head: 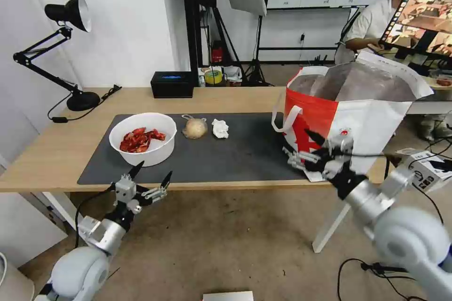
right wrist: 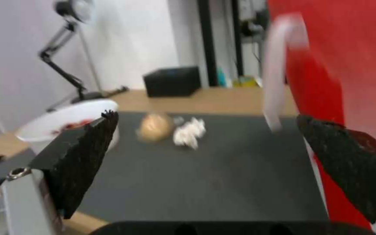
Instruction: Pick up the trash from the table and place it into the takeout bag.
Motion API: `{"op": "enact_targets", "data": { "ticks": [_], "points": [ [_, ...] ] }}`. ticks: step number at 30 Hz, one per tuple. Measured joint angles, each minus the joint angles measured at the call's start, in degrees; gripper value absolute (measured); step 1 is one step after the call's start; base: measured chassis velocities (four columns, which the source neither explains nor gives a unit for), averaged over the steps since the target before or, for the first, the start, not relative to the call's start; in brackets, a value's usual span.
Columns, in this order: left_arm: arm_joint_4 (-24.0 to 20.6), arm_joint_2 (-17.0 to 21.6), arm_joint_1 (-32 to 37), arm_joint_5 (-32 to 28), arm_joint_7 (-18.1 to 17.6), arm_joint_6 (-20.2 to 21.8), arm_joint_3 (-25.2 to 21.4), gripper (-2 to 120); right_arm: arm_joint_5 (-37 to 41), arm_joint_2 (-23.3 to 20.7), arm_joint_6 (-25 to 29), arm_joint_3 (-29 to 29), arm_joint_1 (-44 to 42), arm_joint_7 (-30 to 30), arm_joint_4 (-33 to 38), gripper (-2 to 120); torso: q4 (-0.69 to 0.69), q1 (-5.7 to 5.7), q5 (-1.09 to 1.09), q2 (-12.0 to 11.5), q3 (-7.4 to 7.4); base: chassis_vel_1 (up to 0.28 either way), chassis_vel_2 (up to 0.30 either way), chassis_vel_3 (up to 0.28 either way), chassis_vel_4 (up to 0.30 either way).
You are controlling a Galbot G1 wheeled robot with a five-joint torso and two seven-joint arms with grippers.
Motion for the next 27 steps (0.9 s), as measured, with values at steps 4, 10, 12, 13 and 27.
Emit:
{"op": "enact_targets", "data": {
  "ticks": [4,10,12,13,27],
  "points": [
    [0.6,-0.8,1.9,0.1,0.1,-0.9,-1.7,100,-4.6,2.8,2.1,-0.6,-3.7,1.7,-1.2,100,0.0,0.0,0.0,0.0,-0.01,0.0,0.0,0.0,0.0],
    [2.0,-2.6,4.3,-0.1,1.2,-2.9,-3.7,100,-7.4,4.8,3.9,-0.8,-8.2,3.3,-2.0,100,0.0,0.0,0.0,0.0,0.0,0.0,0.0,0.0,0.0],
    [2.7,-2.9,5.1,-0.1,1.8,-3.7,-4.1,100,-7.5,5.2,4.0,-0.8,-9.1,3.4,-2.0,100,0.0,0.0,0.0,0.0,0.0,0.0,0.0,0.0,0.0],
    [3.3,-3.2,5.8,-0.1,2.2,-4.4,-4.3,100,-7.6,5.4,4.0,-0.9,-9.6,3.4,-2.1,100,0.0,0.0,-0.01,0.0,-0.01,0.0,0.0,0.0,0.0],
    [5.7,-4.3,7.1,0.7,3.1,-6.6,-4.6,100,-9.2,7.5,4.1,-3.2,-10.7,3.4,-4.4,100,0.0,0.0,0.0,0.0,0.0,0.0,0.0,0.0,0.0]
  ]
}}
